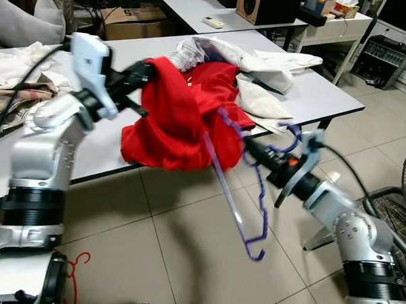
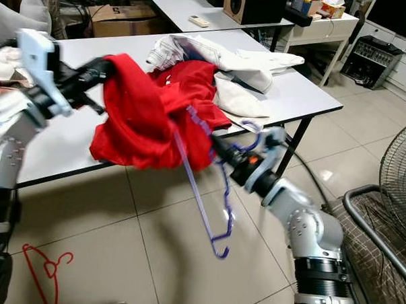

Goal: Hang hanger

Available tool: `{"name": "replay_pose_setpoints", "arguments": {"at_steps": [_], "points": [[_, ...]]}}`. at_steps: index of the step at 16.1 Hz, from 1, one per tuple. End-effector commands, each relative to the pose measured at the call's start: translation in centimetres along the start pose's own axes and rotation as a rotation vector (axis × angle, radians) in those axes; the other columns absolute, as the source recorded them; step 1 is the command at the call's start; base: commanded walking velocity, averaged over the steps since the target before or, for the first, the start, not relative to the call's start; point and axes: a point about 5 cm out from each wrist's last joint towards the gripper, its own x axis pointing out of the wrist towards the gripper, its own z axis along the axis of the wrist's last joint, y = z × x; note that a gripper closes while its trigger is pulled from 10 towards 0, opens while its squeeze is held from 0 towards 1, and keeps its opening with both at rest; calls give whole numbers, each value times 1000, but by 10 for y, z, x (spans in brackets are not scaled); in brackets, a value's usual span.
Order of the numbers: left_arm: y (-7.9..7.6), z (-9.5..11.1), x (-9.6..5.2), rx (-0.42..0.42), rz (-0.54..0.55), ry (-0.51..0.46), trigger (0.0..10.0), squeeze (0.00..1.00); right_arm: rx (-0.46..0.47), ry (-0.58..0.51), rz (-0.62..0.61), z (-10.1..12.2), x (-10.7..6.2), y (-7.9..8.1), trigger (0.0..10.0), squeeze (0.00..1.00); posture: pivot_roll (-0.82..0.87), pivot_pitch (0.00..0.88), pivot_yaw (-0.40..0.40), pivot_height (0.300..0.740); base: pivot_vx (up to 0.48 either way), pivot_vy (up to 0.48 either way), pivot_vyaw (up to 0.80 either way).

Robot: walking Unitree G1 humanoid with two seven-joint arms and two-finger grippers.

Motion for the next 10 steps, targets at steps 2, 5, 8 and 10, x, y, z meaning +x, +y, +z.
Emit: {"name": "replay_pose_setpoints", "arguments": {"at_steps": [2, 5, 8, 10], "points": [[-11, 14, 5, 61, -63, 9, 0, 0, 10, 23, 48, -2, 1, 6, 10000, 0, -67, 0, 10, 740, 0, 0, 0], [-20, 21, 10, 66, -78, 11, 0, 0, 30, -7, -18, -3, 13, 0, 10000, 0, -58, 0, 6, 740, 0, 0, 0], [-18, 22, 8, 136, -89, 74, 0, 0, 276, -372, -123, 31, 13, -16, 10000, 0, -47, 0, 5, 740, 0, 0, 0], [-10, 21, 3, 184, -68, 131, 0, 0, 45, 86, -80, -14, 8, -7, 10000, 0, -48, 0, 10, 740, 0, 0, 0]]}}
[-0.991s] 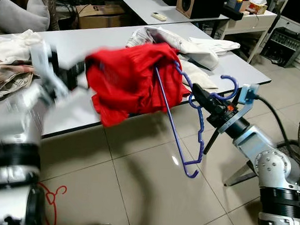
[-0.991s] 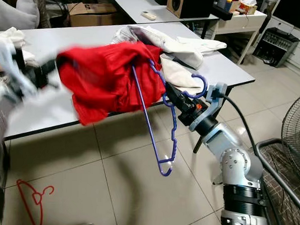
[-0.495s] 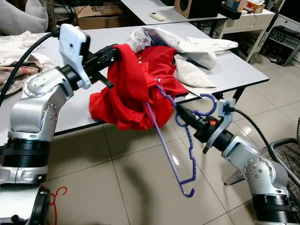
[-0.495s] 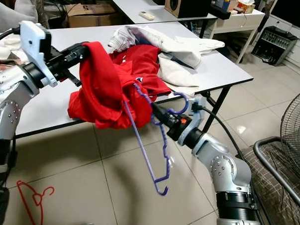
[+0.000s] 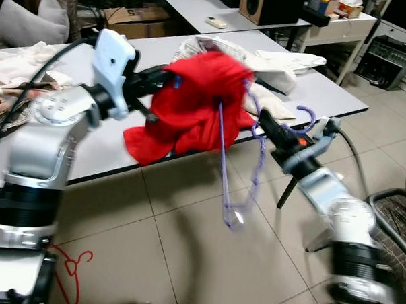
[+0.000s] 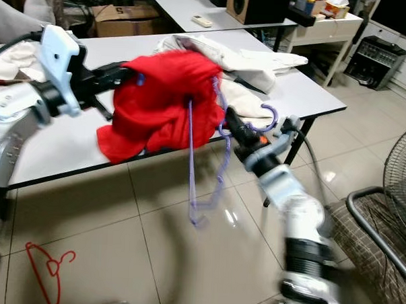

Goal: Hang hanger

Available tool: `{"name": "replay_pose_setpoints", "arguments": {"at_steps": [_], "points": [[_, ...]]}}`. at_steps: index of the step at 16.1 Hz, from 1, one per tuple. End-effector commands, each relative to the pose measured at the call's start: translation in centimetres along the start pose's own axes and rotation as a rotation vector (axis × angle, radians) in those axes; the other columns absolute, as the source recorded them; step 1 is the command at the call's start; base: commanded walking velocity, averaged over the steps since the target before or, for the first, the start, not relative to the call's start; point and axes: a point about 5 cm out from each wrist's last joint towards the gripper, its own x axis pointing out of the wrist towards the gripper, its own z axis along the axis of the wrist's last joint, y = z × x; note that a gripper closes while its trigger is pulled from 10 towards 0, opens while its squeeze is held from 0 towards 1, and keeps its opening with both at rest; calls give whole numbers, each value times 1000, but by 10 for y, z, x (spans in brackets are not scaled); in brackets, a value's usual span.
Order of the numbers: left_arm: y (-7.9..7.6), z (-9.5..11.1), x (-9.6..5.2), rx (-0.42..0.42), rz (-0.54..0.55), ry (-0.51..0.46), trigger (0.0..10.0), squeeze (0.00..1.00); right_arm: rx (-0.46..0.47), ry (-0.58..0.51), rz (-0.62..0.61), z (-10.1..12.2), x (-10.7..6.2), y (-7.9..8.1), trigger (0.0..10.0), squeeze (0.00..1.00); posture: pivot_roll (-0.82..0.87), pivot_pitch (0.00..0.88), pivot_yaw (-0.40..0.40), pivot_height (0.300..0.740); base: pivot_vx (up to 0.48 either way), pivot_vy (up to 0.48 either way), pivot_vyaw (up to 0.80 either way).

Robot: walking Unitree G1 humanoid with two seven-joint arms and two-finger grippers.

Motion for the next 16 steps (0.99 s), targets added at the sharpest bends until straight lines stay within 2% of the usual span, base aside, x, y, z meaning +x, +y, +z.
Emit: {"name": "replay_pose_setpoints", "arguments": {"at_steps": [1, 2, 6, 7, 8, 9, 10, 11, 12, 14, 15, 16], "points": [[0, 6, 2, 45, -18, 15, 0, 0, -48, 205, 3, -35, -2, 0, 10000, 0, -48, 0, 10, 740, 0, 0, 0], [0, 7, 2, 51, -22, 19, 0, 0, -27, 179, 30, -34, -2, 3, 10000, 0, -41, 0, 11, 740, 0, 0, 0], [-4, 17, 7, 44, -66, 3, 0, 0, -47, 124, 162, -26, 0, 24, 10000, 0, -31, 0, 20, 740, 0, 0, 0], [-5, 19, 10, 46, -76, -1, 0, 0, -53, 126, 250, -26, -3, 33, 10000, 0, -29, 0, 22, 740, 0, 0, 0], [-6, 23, 14, 56, -79, -5, 0, 0, -30, 96, 335, -25, -6, 43, 10000, 0, -26, 0, 29, 740, 0, 0, 0], [-6, 25, 16, 63, -79, -8, 0, 0, 2, 41, 349, -20, -6, 45, 10000, 0, -24, 0, 31, 740, 0, 0, 0], [-4, 27, 17, 73, -76, -7, 0, 0, 64, -57, 341, -10, -6, 44, 10000, 0, -22, 0, 36, 740, 0, 0, 0], [1, 30, 17, 84, -60, 0, 0, 0, 188, -163, 284, -1, -9, 34, 10000, 0, -18, 0, 39, 740, 0, 0, 0], [5, 33, 16, 90, -51, 2, 0, 0, 220, -143, 198, -7, -12, 23, 10000, 0, -16, 0, 44, 740, 0, 0, 0], [8, 35, 16, 124, -52, 18, 0, 0, 63, 10, 100, -28, -14, 16, 10000, 0, -12, 0, 55, 740, 0, 0, 0], [9, 35, 16, 133, -52, 24, 0, 0, 48, 16, 89, -30, -14, 16, 10000, 0, -11, 0, 57, 740, 0, 0, 0], [11, 35, 15, 169, -52, 44, 0, 0, 103, -89, 72, -22, -12, 17, 10000, 0, -6, 0, 62, 740, 0, 0, 0]]}}
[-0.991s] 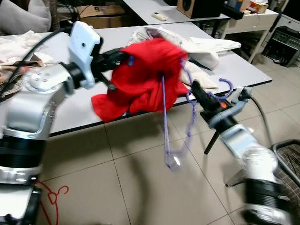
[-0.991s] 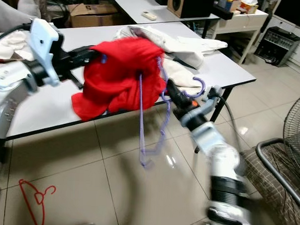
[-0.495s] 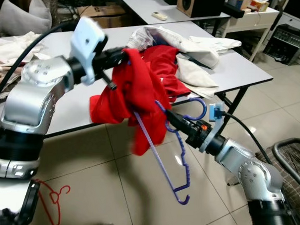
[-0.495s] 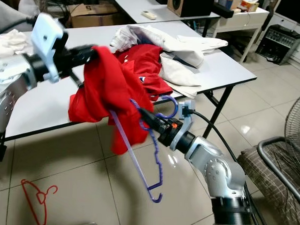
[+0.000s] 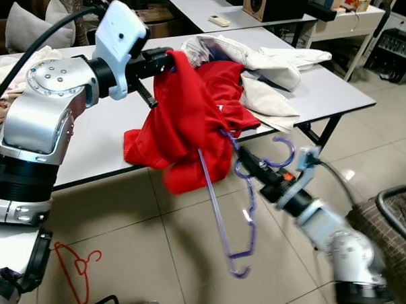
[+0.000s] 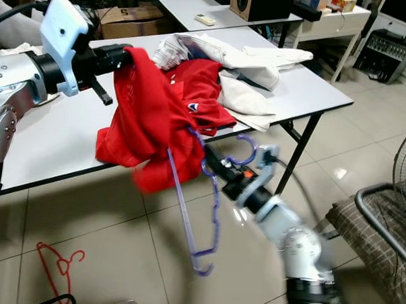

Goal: Hang hanger

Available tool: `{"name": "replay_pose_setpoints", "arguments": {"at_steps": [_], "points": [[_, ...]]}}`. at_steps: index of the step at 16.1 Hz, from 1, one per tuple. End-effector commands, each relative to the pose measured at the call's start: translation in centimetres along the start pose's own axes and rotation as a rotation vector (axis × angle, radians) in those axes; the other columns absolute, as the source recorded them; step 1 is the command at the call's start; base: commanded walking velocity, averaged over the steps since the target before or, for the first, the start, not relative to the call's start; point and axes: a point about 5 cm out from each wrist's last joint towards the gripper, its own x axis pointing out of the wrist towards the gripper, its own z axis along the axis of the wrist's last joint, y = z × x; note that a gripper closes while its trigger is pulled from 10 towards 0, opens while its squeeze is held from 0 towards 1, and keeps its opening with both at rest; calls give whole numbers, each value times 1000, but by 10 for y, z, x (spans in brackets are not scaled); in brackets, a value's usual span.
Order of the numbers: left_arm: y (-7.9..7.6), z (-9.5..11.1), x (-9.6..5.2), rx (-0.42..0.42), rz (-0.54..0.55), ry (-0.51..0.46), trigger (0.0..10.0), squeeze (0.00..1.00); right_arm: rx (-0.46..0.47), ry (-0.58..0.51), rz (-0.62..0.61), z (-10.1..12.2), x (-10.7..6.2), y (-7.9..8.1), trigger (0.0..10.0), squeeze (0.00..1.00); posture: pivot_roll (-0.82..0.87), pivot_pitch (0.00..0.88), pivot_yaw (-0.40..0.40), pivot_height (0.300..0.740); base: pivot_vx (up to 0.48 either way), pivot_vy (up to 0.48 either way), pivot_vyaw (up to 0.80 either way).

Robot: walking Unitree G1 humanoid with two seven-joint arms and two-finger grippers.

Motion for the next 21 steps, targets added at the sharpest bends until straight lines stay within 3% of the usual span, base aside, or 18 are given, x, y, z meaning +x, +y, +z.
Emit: {"name": "replay_pose_setpoints", "arguments": {"at_steps": [1, 3, 4, 6, 8, 9, 10, 11, 12, 14, 17, 20, 21], "points": [[7, 8, -2, 53, 8, -2, 0, 0, -2, -70, 3, 14, 0, 3, 10000, 0, -3, 0, 70, 740, 0, 0, 0], [10, 11, -3, 74, -3, 4, 0, 0, -55, 24, -9, 3, -1, 4, 10000, 0, 2, 0, 79, 740, 0, 0, 0], [11, 13, -2, 85, -12, 4, 0, 0, -78, 18, -22, 2, 1, 3, 10000, 0, 5, 0, 82, 740, 0, 0, 0], [11, 15, -1, 93, -37, 5, 0, 0, -69, -51, -58, 9, 4, 1, 10000, 0, 6, 0, 92, 740, 0, 0, 0], [7, 18, 1, 76, -92, 1, 0, 0, 14, -249, -135, 28, 4, -5, 10000, 0, 9, 0, 102, 740, 0, 0, 0], [6, 18, 2, 74, -106, 6, 0, 0, -20, -198, -162, 24, 4, -8, 10000, 0, 10, 0, 106, 740, 0, 0, 0], [6, 17, 2, 75, -110, 26, 0, 0, -259, 75, -203, 4, 2, -13, 10000, 0, 7, 0, 113, 740, 0, 0, 0], [10, 14, 4, 57, -62, 43, 0, 0, -423, 259, -194, -9, -4, -13, 10000, 0, -3, 0, 118, 740, 0, 0, 0], [12, 13, 6, 45, -34, 49, 0, 0, -453, 292, -182, -11, -7, -12, 10000, 0, -3, 0, 118, 740, 0, 0, 0], [19, -1, 14, 14, 89, 94, 0, 0, -555, 386, -17, -8, -21, 13, 10000, 0, -30, 0, 103, 740, 0, 0, 0], [22, -21, 20, -36, 226, 134, 0, 0, -634, 444, 122, 4, -45, 39, 10000, 0, -51, 0, 73, 740, 0, 0, 0], [20, -30, 25, -19, 248, 159, 0, 0, -633, 476, 279, 9, -63, 68, 10000, 0, -70, 0, 62, 740, 0, 0, 0], [16, -30, 26, -17, 225, 160, 0, 0, -646, 429, 263, 14, -60, 70, 10000, 0, -72, 0, 61, 740, 0, 0, 0]]}}
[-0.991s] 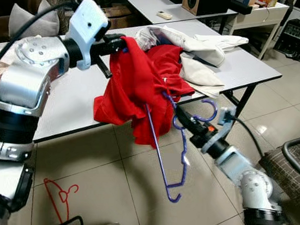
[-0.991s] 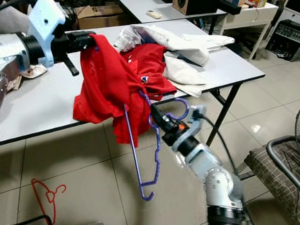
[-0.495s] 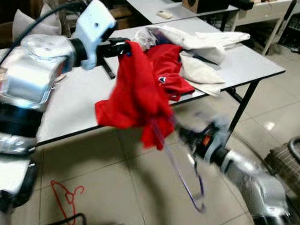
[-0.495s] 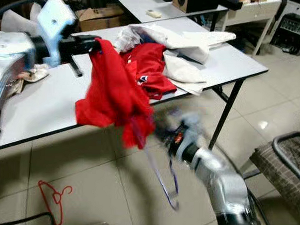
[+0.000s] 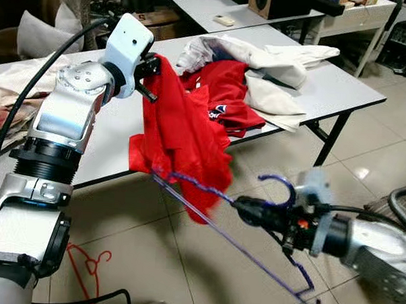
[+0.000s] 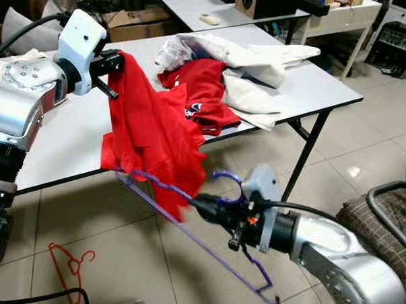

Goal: Hang hanger

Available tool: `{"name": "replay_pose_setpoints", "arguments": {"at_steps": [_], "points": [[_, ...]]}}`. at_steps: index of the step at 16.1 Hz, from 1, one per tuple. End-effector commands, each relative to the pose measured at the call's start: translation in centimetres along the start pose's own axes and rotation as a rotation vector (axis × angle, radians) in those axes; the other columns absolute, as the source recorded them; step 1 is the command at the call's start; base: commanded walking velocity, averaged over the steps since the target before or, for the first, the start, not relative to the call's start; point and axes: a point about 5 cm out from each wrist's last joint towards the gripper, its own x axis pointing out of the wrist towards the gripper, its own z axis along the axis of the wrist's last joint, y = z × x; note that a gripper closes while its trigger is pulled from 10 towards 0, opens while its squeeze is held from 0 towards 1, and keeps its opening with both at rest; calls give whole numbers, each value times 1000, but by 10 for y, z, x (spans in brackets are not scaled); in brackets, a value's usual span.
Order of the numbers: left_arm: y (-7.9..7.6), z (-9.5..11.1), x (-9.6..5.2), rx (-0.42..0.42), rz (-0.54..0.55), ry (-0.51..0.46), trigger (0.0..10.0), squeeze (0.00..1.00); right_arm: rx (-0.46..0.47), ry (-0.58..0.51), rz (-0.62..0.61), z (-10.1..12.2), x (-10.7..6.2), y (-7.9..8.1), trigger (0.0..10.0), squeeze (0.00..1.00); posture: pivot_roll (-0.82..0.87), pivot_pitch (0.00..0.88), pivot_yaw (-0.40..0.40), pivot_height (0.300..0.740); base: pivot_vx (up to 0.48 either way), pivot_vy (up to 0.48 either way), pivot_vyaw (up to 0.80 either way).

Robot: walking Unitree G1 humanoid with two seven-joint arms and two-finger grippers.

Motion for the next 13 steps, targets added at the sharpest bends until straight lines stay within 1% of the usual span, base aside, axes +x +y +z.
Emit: {"name": "replay_pose_setpoints", "arguments": {"at_steps": [1, 2, 3, 4, 5, 6, 9, 10, 11, 12, 13], "points": [[-5, 3, 0, 35, -25, -6, 0, 0, -9, -62, -61, 11, 2, -6, 10000, 0, -75, 0, 61, 740, 0, 0, 0], [-9, 3, 0, 47, -47, -4, 0, 0, 4, -111, -107, 17, 6, -11, 10000, 0, -75, 0, 61, 740, 0, 0, 0], [-11, 3, 0, 57, -63, -1, 0, 0, 16, -136, -92, 20, 8, -9, 10000, 0, -74, 0, 60, 740, 0, 0, 0], [-17, 3, 1, 90, -87, 5, 0, 0, 41, -186, -65, 26, 16, -4, 10000, 0, -74, 0, 60, 740, 0, 0, 0], [-21, 4, 1, 103, -103, 5, 0, 0, 87, -228, -129, 28, 23, -11, 10000, 0, -74, 0, 58, 740, 0, 0, 0], [-22, 4, 1, 106, -107, 4, 0, 0, 103, -236, -154, 28, 25, -14, 10000, 0, -71, 0, 56, 740, 0, 0, 0], [-31, 5, 0, 142, -132, 10, 0, 0, 195, -274, -182, 28, 35, -19, 10000, 0, -66, 0, 50, 740, 0, 0, 0], [-30, 2, 0, 150, -118, 20, 0, 0, 227, -265, -194, 26, 36, -19, 10000, 0, -66, 0, 47, 740, 0, 0, 0], [-28, 1, 0, 151, -97, 22, 0, 0, 239, -251, -190, 24, 36, -18, 10000, 0, -66, 0, 47, 740, 0, 0, 0], [-20, 1, -1, 148, -45, 19, 0, 0, 253, -156, -205, 11, 30, -17, 10000, 0, -71, 0, 45, 740, 0, 0, 0], [-19, 1, -1, 140, -40, 16, 0, 0, 249, -142, -214, 9, 29, -18, 10000, 0, -71, 0, 45, 740, 0, 0, 0]]}}
